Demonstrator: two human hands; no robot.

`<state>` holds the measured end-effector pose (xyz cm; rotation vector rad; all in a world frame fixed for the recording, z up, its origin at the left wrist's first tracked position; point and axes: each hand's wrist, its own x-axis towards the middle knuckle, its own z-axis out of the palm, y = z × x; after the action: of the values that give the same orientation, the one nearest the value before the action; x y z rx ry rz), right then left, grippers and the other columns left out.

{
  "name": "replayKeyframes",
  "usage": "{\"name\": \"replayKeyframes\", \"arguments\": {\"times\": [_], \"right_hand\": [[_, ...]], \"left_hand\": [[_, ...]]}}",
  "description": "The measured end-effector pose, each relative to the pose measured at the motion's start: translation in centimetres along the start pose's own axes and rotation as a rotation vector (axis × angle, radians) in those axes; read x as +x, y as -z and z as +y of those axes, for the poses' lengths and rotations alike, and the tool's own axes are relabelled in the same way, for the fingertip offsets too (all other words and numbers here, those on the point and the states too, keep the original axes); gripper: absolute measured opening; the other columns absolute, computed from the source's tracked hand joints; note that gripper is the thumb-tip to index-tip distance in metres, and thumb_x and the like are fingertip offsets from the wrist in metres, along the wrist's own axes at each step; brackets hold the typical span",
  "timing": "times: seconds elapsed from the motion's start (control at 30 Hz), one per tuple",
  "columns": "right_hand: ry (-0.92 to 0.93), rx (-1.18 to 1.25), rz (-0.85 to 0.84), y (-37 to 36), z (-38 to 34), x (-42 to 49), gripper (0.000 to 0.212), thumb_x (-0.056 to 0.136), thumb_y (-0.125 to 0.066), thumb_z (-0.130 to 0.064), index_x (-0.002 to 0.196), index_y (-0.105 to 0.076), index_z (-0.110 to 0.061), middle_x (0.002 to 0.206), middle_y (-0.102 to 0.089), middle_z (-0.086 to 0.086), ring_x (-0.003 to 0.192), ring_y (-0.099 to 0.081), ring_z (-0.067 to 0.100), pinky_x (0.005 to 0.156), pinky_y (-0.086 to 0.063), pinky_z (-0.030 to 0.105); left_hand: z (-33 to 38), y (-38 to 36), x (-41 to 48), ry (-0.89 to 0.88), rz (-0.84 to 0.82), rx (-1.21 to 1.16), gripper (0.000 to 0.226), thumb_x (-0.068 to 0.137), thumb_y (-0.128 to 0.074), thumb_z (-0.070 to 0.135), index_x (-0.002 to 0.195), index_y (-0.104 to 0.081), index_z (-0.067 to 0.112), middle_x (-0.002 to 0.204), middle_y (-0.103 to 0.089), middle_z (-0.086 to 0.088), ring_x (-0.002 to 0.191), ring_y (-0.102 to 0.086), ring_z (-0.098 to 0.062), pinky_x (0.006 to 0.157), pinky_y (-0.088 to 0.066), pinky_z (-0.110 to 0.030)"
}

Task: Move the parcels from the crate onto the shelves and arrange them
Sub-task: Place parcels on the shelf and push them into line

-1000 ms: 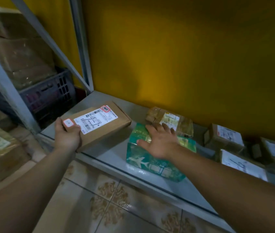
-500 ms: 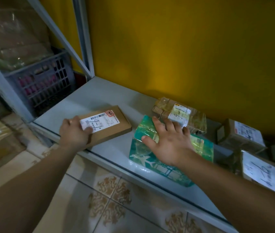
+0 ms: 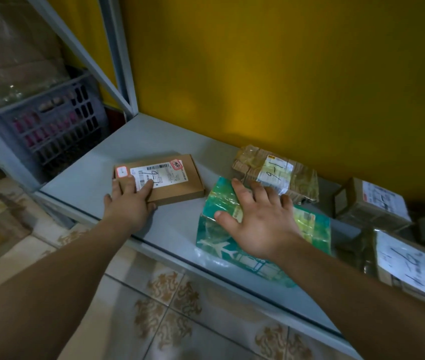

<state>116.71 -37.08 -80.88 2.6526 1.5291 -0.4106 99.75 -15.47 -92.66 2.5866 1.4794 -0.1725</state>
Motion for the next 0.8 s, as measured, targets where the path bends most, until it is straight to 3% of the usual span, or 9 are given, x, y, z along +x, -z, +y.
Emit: {"name": "replayKeyframes", "arguments": {"times": [0.13,0.23,0.4,0.57,0.7,0.8], "right_hand": [[0.029,0.014,0.012,-0.4,0.2,0.0,0.084,0.088,-0.015,-0.079,0.156,0.007,-0.035,0.165,-0.006,0.007,0.150,-0.007,0.033,0.120,-0.004,0.058],[0.047,0.008,0.053,-0.8,0.3,-0.2,0.087,0.084,-0.011,-0.080,0.156,0.004,-0.034,0.164,-0.008,0.008,0.149,-0.009,0.032,0.119,-0.004,0.058],[0.025,0.012,0.085,-0.8,0.3,0.0,0.094,0.072,0.000,-0.081,0.154,0.005,-0.037,0.163,-0.012,0.003,0.148,-0.012,0.027,0.120,-0.009,0.054],[0.001,0.000,0.101,-0.9,0.0,0.0,0.096,0.068,0.006,-0.081,0.154,0.005,-0.039,0.163,-0.012,-0.001,0.148,-0.013,0.023,0.120,-0.011,0.051],[-0.022,0.005,0.086,-0.6,-0.1,0.2,0.100,0.065,0.004,-0.082,0.155,0.003,-0.040,0.163,-0.014,-0.002,0.148,-0.013,0.023,0.121,-0.010,0.051],[-0.028,0.026,0.070,-0.4,-0.1,0.3,0.100,0.066,0.001,-0.084,0.155,0.001,-0.039,0.162,-0.015,-0.001,0.148,-0.014,0.024,0.120,-0.012,0.052]], "left_hand": [[0.4,0.3,0.0,0.017,-0.063,0.031,0.058,0.100,-0.031,0.051,0.151,-0.006,0.043,0.159,0.003,-0.015,0.144,0.007,-0.047,0.116,-0.010,-0.060],[0.1,1.0,1.0,0.013,-0.103,0.014,0.067,0.091,-0.042,0.063,0.149,-0.015,0.042,0.158,-0.002,-0.013,0.143,0.004,-0.046,0.114,-0.015,-0.062],[0.2,0.8,4.1,-0.110,0.018,-0.019,0.066,0.086,-0.046,0.068,0.142,-0.029,0.037,0.156,-0.015,-0.004,0.144,-0.005,-0.033,0.110,-0.021,-0.063],[-0.2,1.2,8.3,-0.257,0.101,0.067,0.056,0.096,-0.037,0.056,0.148,-0.022,0.041,0.159,-0.013,-0.001,0.146,0.002,-0.031,0.111,-0.015,-0.064],[1.2,1.4,12.5,-0.213,-0.006,0.041,0.053,0.101,-0.033,0.044,0.151,-0.015,0.045,0.163,-0.001,-0.001,0.147,0.008,-0.032,0.117,-0.008,-0.056],[3.0,1.5,13.9,-0.209,-0.045,0.043,0.055,0.100,-0.030,0.051,0.150,-0.008,0.046,0.163,0.006,0.001,0.147,0.014,-0.032,0.117,-0.002,-0.058]]}}
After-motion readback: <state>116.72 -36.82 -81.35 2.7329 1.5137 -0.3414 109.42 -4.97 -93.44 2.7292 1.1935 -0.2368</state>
